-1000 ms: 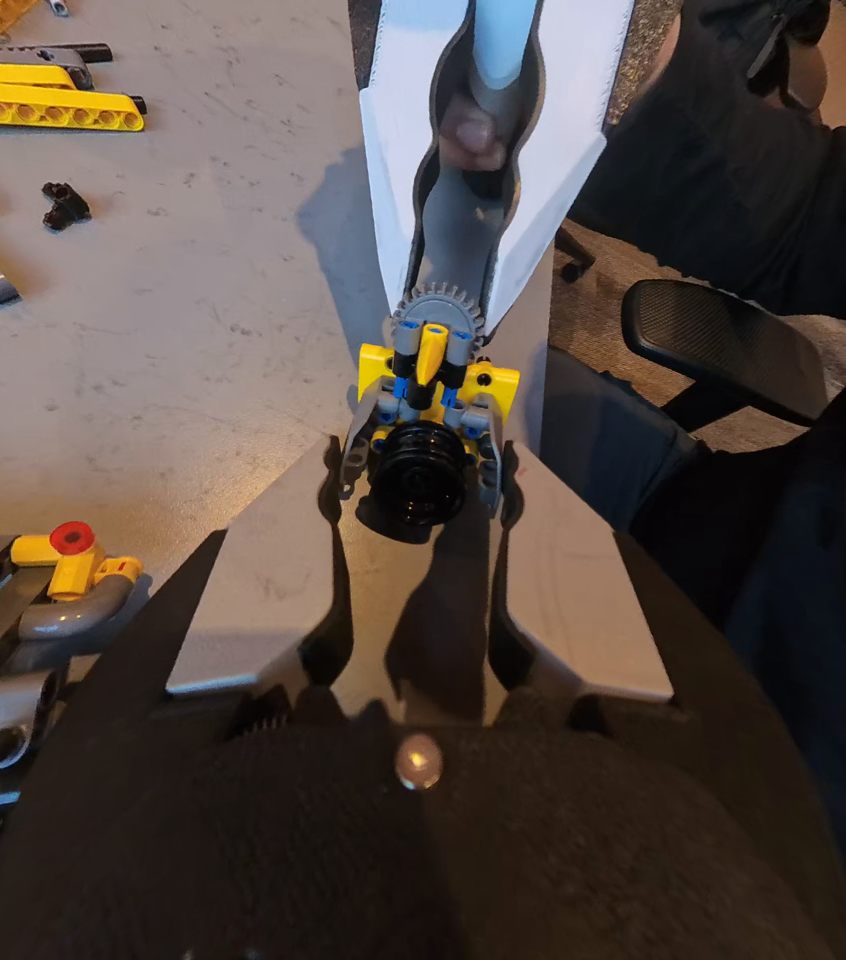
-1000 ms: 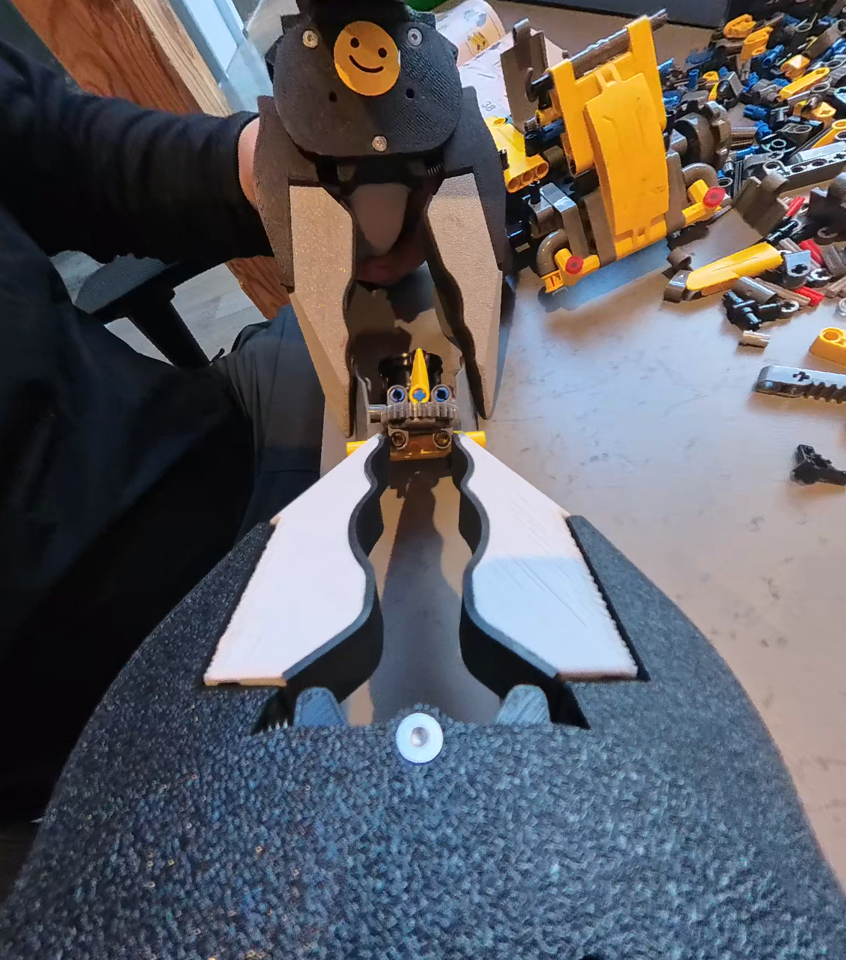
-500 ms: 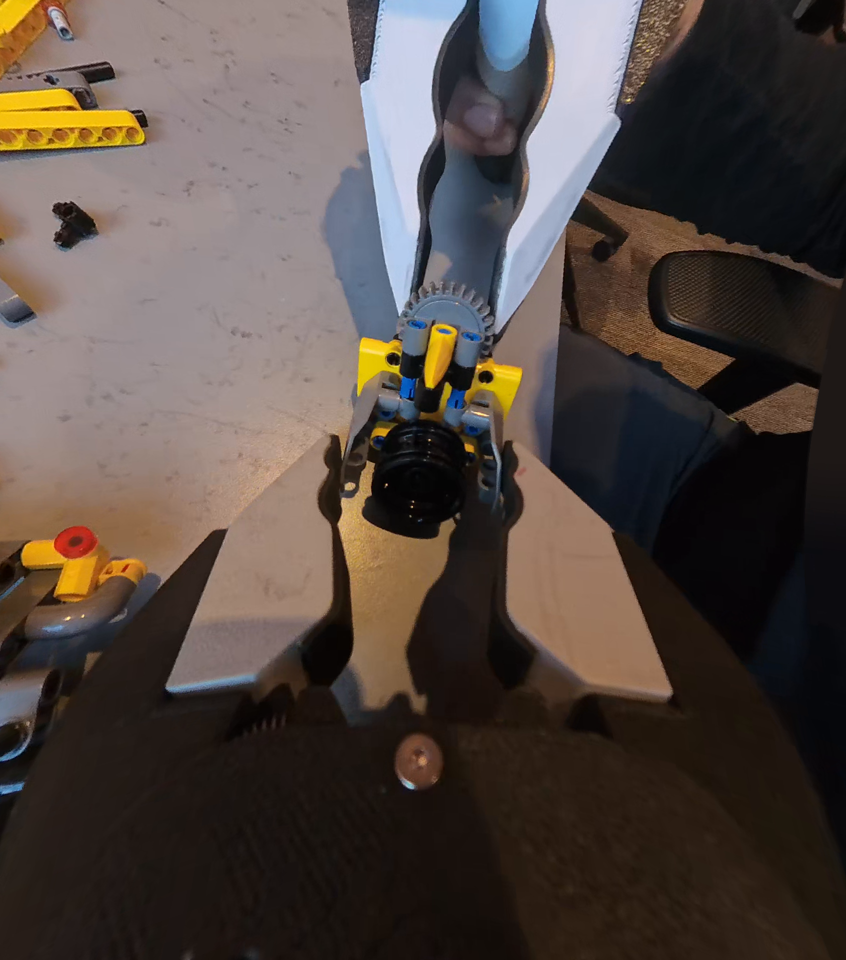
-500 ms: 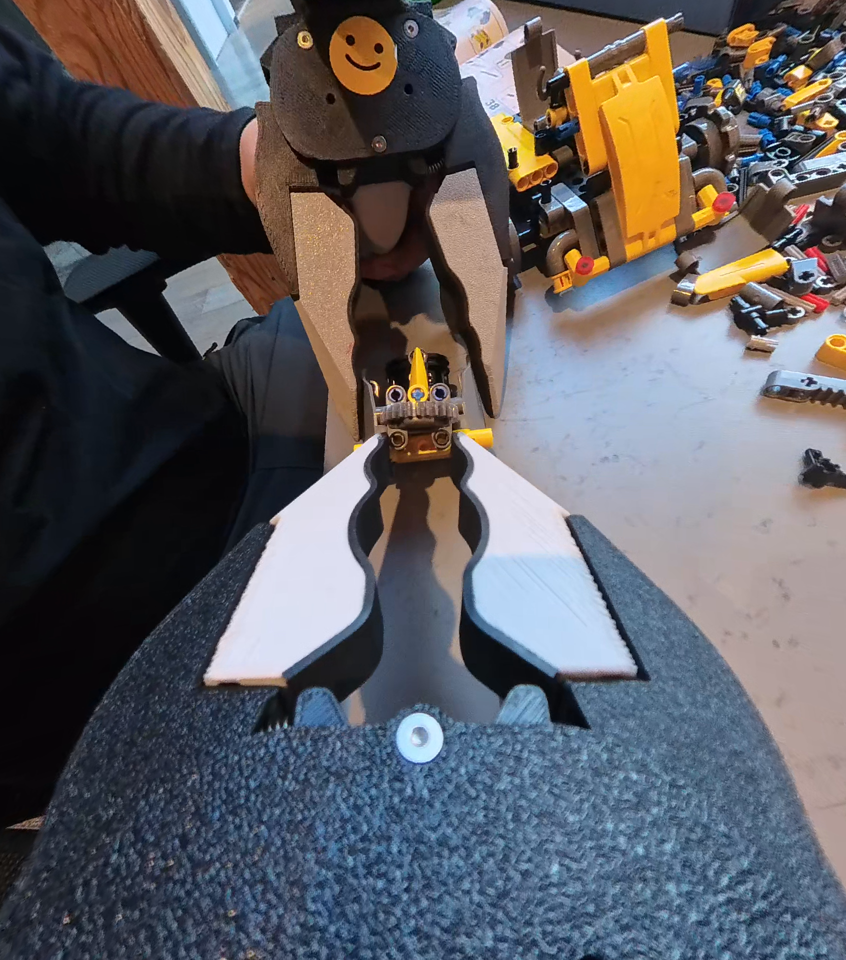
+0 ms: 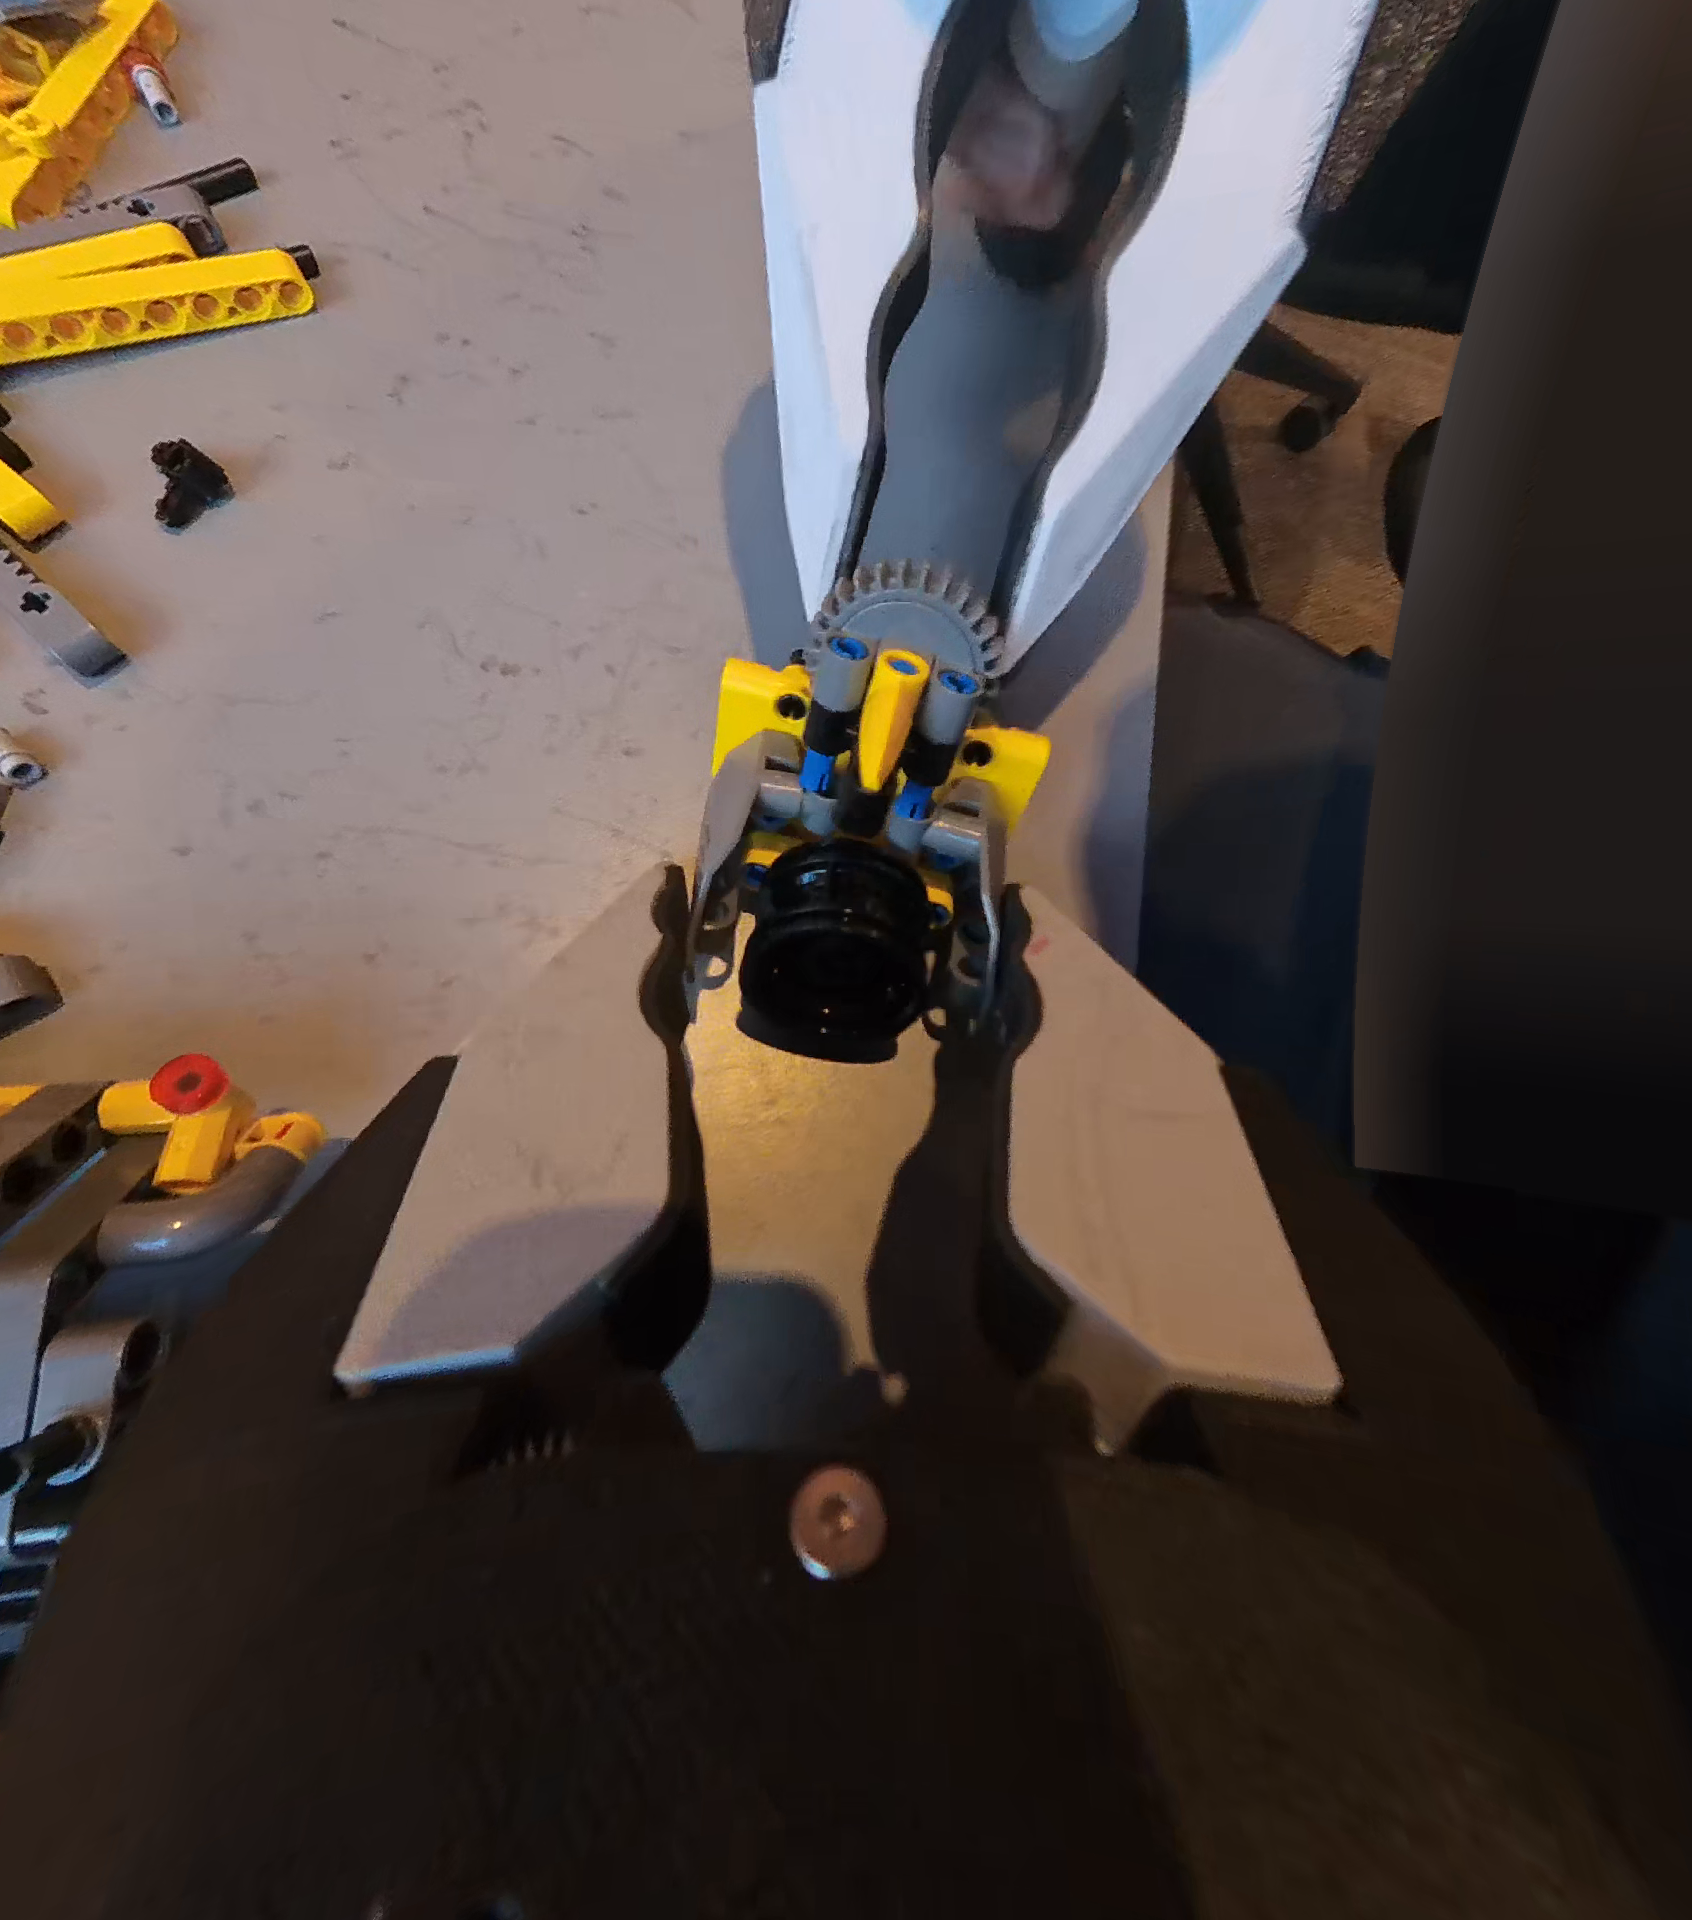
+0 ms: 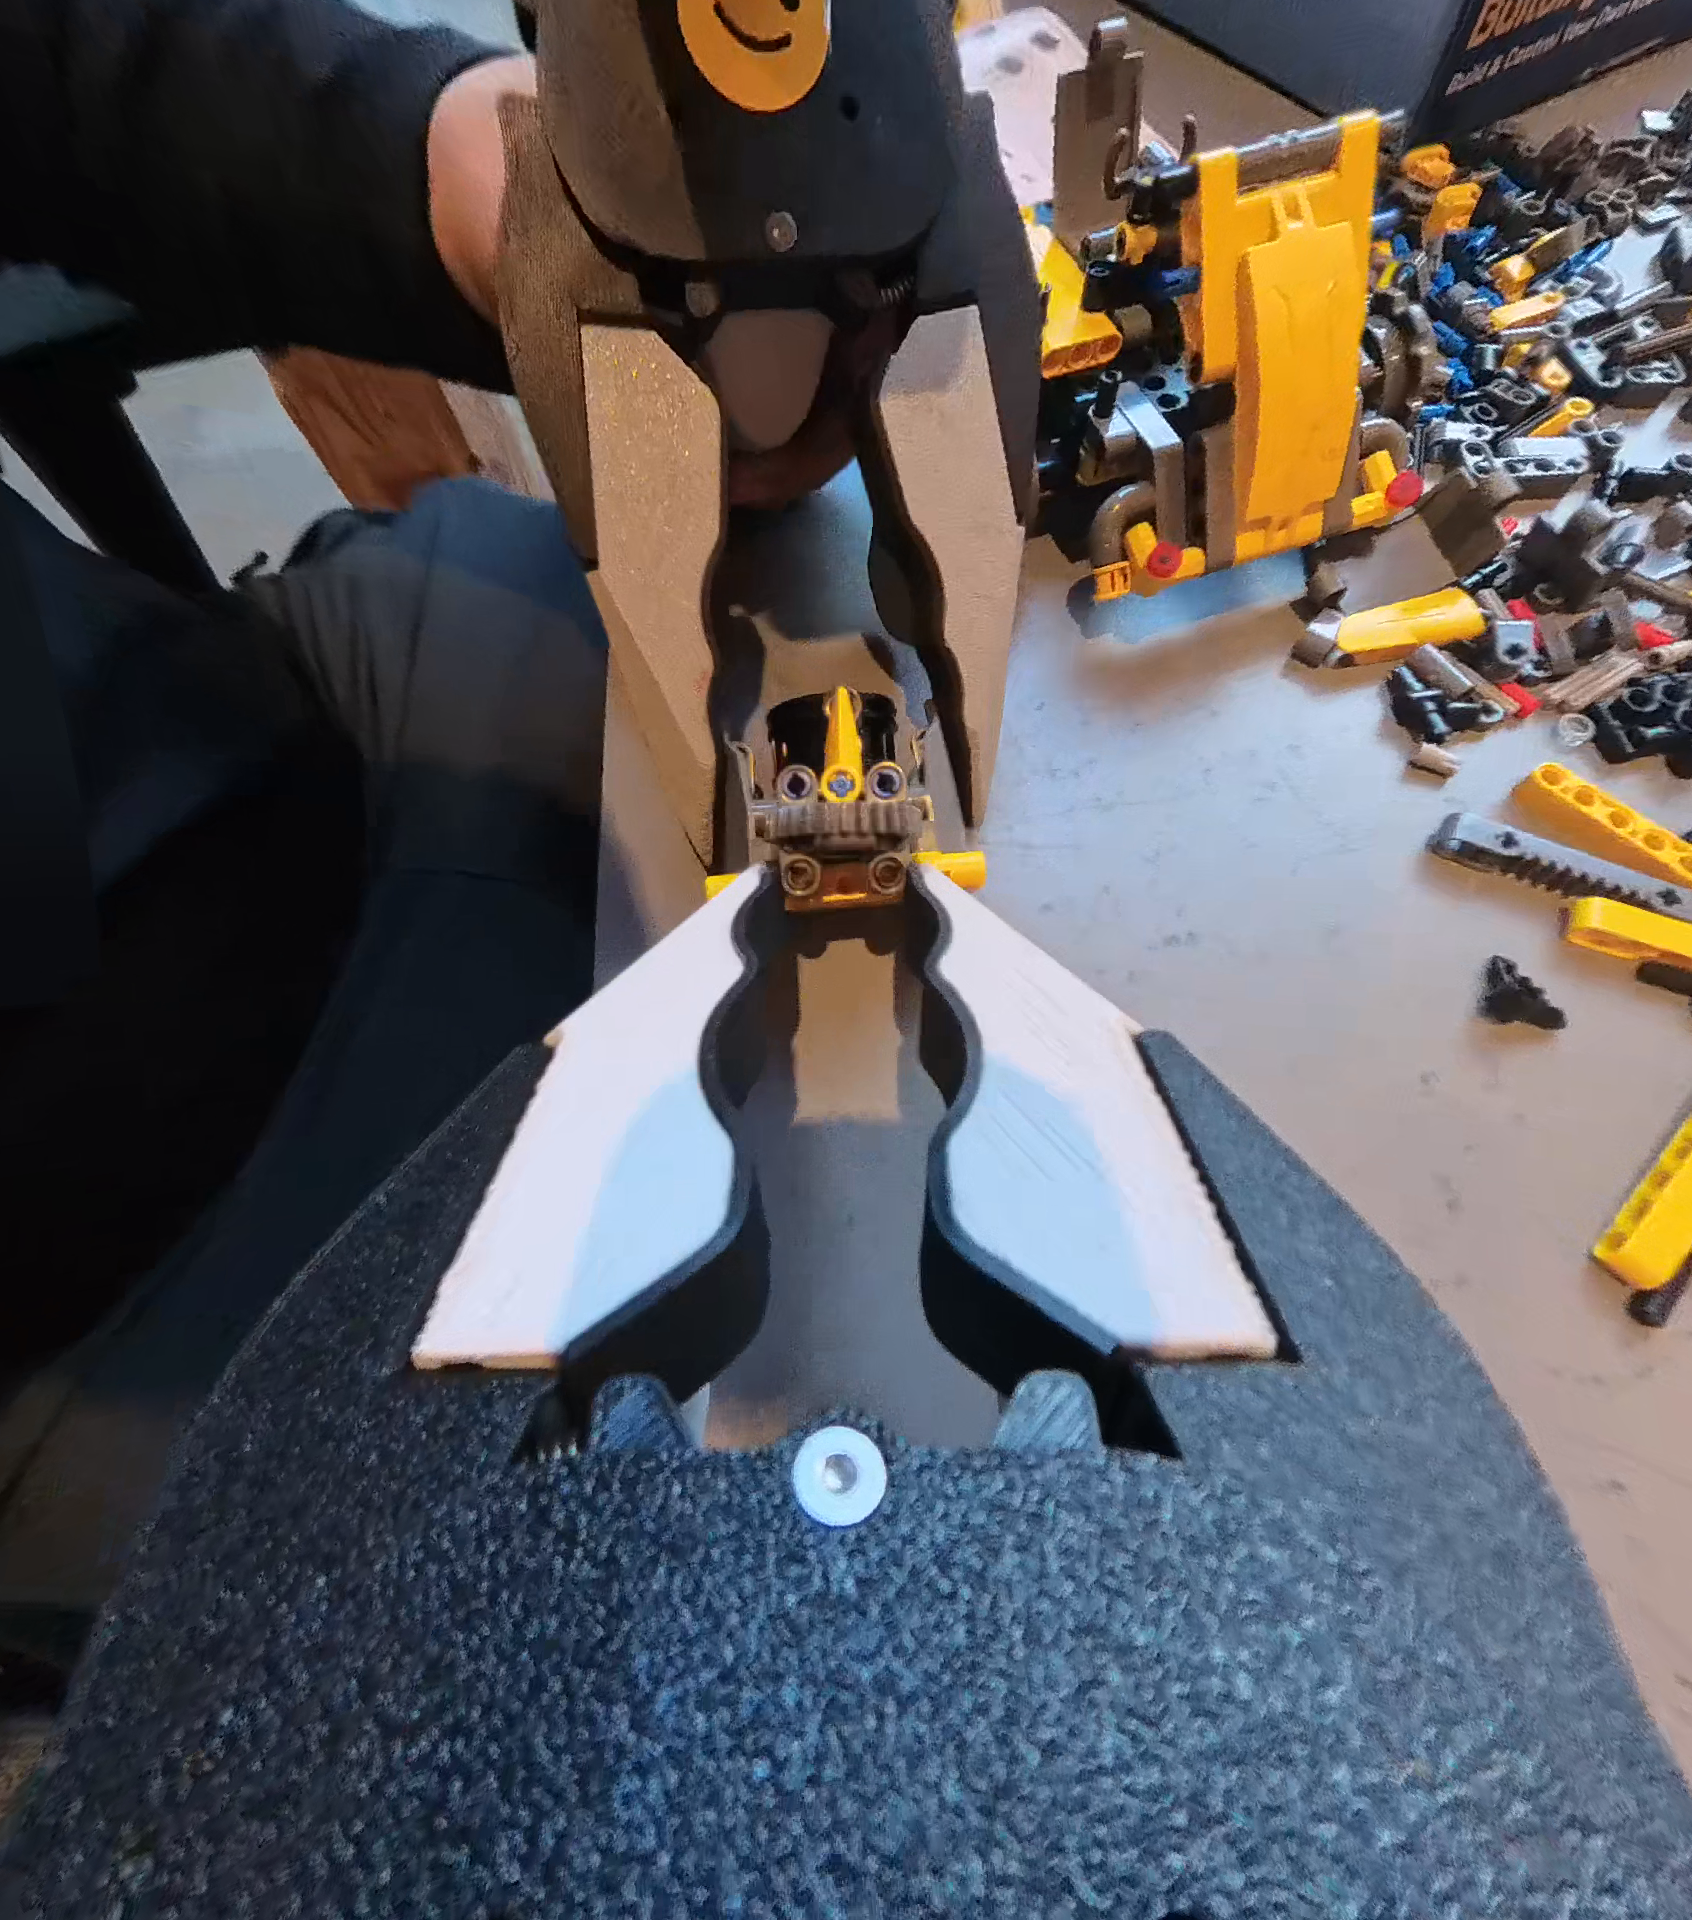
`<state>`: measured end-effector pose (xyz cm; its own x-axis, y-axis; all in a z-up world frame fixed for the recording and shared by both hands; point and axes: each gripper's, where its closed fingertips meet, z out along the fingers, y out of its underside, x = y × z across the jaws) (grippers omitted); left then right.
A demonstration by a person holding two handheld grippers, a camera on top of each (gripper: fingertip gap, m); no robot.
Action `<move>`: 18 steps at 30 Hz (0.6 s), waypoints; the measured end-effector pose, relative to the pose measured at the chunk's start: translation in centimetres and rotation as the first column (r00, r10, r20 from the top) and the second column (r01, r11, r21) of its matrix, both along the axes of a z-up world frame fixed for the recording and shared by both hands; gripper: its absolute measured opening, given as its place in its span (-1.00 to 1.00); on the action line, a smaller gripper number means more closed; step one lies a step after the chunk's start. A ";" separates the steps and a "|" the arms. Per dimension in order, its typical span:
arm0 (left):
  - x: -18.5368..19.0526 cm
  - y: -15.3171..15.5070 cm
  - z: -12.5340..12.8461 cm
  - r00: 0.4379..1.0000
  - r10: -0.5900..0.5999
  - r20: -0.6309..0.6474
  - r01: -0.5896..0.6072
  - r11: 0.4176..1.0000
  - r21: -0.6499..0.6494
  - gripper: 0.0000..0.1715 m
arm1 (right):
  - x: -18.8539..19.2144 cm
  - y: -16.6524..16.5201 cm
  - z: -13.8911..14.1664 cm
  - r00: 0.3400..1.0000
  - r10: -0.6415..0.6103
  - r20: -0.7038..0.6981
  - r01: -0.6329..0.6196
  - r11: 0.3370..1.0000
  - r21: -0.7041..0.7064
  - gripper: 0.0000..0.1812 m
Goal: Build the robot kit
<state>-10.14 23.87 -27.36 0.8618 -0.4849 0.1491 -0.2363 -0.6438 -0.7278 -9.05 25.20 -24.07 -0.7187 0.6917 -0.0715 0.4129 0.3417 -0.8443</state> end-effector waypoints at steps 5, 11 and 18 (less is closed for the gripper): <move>-0.1 0.0 0.0 1.000 0.009 0.013 -0.009 1.000 -0.004 -0.32 | 0.0 0.2 -0.2 0.999 0.018 -0.046 -0.014 0.997 0.070 -0.75; -0.1 0.0 0.0 1.000 0.009 0.002 -0.009 1.000 0.001 -0.32 | -0.1 0.1 -0.2 0.999 0.044 -0.014 -0.041 0.979 0.197 -0.75; -0.1 0.1 0.0 1.000 0.013 0.001 -0.013 1.000 0.001 -0.32 | -0.2 0.3 -0.4 0.999 0.044 -0.015 -0.037 0.946 0.323 -0.74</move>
